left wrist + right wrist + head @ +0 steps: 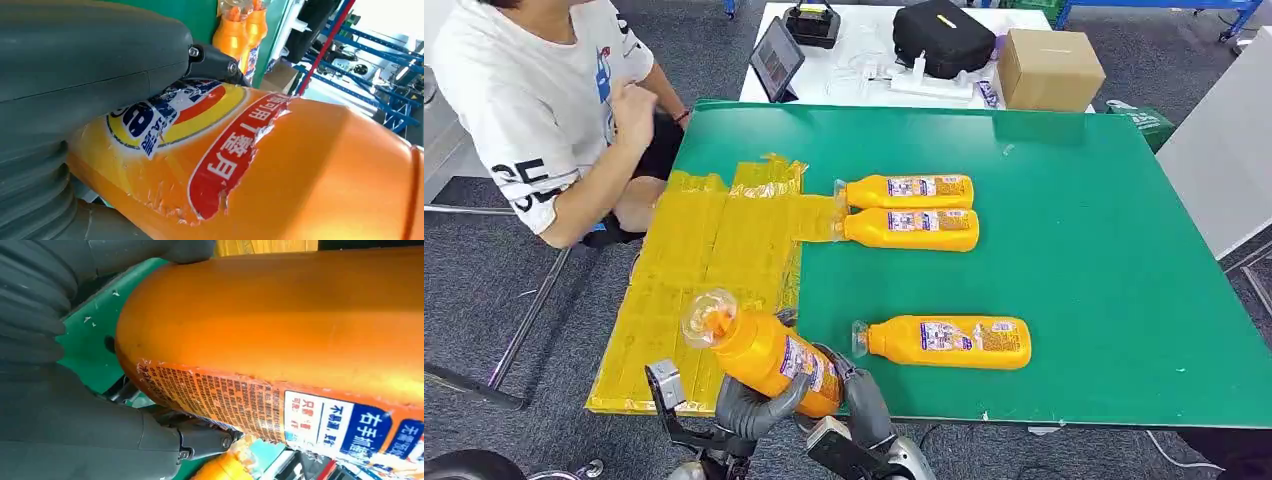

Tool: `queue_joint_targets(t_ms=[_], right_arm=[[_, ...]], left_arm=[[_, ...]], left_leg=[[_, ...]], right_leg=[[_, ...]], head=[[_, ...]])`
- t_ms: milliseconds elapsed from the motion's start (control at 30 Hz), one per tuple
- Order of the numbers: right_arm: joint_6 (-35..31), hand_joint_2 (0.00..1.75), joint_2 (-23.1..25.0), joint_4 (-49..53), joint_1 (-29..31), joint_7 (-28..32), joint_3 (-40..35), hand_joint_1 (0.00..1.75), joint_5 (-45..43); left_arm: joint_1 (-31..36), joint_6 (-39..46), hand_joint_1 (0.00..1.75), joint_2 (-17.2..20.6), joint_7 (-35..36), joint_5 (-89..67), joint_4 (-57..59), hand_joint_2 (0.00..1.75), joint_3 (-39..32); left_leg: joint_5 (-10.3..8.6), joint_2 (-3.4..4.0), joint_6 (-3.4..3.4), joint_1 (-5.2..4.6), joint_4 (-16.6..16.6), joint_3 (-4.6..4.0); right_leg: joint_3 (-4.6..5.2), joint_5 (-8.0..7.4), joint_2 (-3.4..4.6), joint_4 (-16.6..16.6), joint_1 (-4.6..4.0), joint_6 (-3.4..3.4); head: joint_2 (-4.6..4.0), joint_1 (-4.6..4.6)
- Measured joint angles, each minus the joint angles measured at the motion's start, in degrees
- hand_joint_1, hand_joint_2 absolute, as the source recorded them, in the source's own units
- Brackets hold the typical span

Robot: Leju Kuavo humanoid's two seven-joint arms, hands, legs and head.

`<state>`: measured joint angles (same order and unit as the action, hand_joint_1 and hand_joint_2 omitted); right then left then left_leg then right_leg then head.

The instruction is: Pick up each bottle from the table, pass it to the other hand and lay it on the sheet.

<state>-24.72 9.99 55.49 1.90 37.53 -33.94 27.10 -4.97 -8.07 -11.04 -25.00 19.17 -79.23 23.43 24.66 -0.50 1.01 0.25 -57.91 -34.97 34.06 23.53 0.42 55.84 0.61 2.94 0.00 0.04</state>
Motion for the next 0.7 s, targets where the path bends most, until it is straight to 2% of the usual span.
queue_joint_targets(t_ms=[167, 200, 233, 367, 400, 567, 700], right_arm=[[0.09, 1.75, 0.00, 0.00, 0.01, 0.07, -0.39, 1.75, -0.31], [0.09, 1.75, 0.00, 0.02, 0.01, 0.07, -0.42, 0.80, -0.28], [0.09, 1.75, 0.00, 0.04, 0.02, 0.07, -0.46, 0.00, -0.22], [-0.09, 1.75, 0.00, 0.04, 0.07, -0.13, -0.85, 0.00, 0.07], [-0.11, 0.00, 0.00, 0.04, 0.06, -0.15, -0.90, 0.00, 0.04], [0.86, 0.00, 0.04, 0.72, -0.08, -0.28, -1.01, 0.00, -1.99], [6.31, 0.00, 0.00, 6.09, -1.31, 0.72, -0.35, 0.00, -8.25]], left_arm=[[-0.06, -1.36, 1.75, 0.00, 0.42, 3.02, 0.00, 1.75, -0.44], [-0.08, -1.88, 1.75, 0.00, 0.68, 3.78, 0.02, 1.75, -0.74], [-0.09, -2.43, 1.75, 0.00, 0.90, 4.50, 0.04, 1.75, -1.03], [-0.14, -3.34, 1.75, 0.00, 1.07, 5.75, 0.11, 1.75, -1.44], [-0.15, -3.34, 1.75, 0.00, 1.05, 5.97, 0.11, 1.75, -1.51], [-0.19, -2.75, 1.75, 0.00, 0.41, 5.46, -0.02, 1.75, -1.84], [0.27, 1.39, 1.75, -0.26, -1.72, 1.47, -2.12, 1.75, -3.14]], left_leg=[[0.00, 0.00, 0.00, 0.00, 0.00, 0.00], [0.00, 0.00, 0.00, 0.00, 0.00, 0.00], [0.00, 0.00, 0.00, 0.00, 0.00, 0.00], [0.00, 0.00, 0.00, 0.00, 0.00, 0.00], [0.00, 0.00, 0.00, 0.00, 0.00, 0.00], [0.00, 0.00, 0.00, 0.00, 0.00, 0.00], [0.00, 0.00, 0.00, 0.00, 0.00, 0.00]], right_leg=[[0.00, 0.00, 0.00, 0.00, 0.00, 0.00], [0.00, 0.00, 0.00, 0.00, 0.00, 0.00], [0.00, 0.00, 0.00, 0.00, 0.00, 0.00], [0.00, 0.00, 0.00, 0.00, 0.00, 0.00], [0.00, 0.00, 0.00, 0.00, 0.00, 0.00], [0.00, 0.00, 0.00, 0.00, 0.00, 0.00], [0.01, 0.00, 0.00, 0.01, 0.00, 0.00]], head=[[0.00, -0.02], [0.00, -0.02], [0.00, 0.00], [0.00, -0.02], [0.00, 0.00], [0.00, -0.02], [0.00, 0.00]])
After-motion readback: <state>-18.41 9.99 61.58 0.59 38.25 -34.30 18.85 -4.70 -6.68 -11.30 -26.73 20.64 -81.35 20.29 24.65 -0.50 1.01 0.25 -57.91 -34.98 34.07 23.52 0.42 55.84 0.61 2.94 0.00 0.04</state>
